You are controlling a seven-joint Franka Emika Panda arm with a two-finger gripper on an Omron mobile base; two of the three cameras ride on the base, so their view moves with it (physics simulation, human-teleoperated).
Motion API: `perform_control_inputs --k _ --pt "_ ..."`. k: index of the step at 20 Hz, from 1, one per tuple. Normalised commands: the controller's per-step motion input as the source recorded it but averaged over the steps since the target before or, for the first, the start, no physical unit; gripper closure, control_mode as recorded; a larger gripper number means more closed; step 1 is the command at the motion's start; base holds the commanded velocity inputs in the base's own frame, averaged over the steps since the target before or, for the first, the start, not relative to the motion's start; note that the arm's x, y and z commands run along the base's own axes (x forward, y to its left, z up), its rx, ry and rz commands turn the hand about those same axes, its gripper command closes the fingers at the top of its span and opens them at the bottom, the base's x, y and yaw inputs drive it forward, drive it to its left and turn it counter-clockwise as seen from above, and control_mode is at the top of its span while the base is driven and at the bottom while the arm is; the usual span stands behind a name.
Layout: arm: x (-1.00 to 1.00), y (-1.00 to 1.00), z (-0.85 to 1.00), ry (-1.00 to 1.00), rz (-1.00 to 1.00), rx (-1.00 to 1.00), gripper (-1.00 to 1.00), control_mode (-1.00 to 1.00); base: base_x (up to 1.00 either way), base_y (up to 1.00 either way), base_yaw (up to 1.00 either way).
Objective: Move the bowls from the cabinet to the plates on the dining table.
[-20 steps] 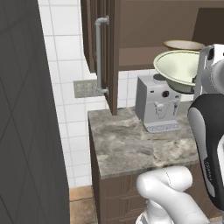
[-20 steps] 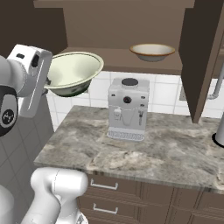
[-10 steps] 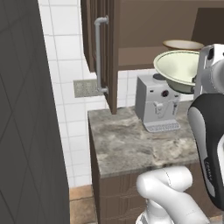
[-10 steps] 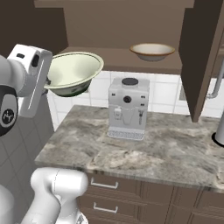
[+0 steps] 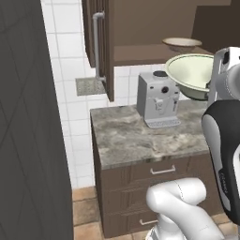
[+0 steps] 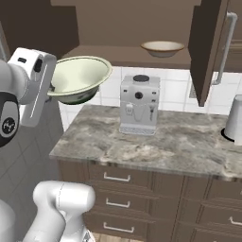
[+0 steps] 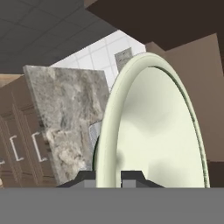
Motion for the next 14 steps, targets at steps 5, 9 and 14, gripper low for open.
perform_control_inputs --k 5,9,14 --pt "0.00 0.00 0.00 0.00 0.00 0.00 1.00 1.00 -0.47 -0.19 -0.07" --pt "0.00 0.00 0.00 0.00 0.00 0.00 1.00 1.00 -0.33 -0.25 -0.17" --pt "0.00 0.00 0.00 0.00 0.00 0.00 1.00 1.00 -0.15 -0.25 -0.29"
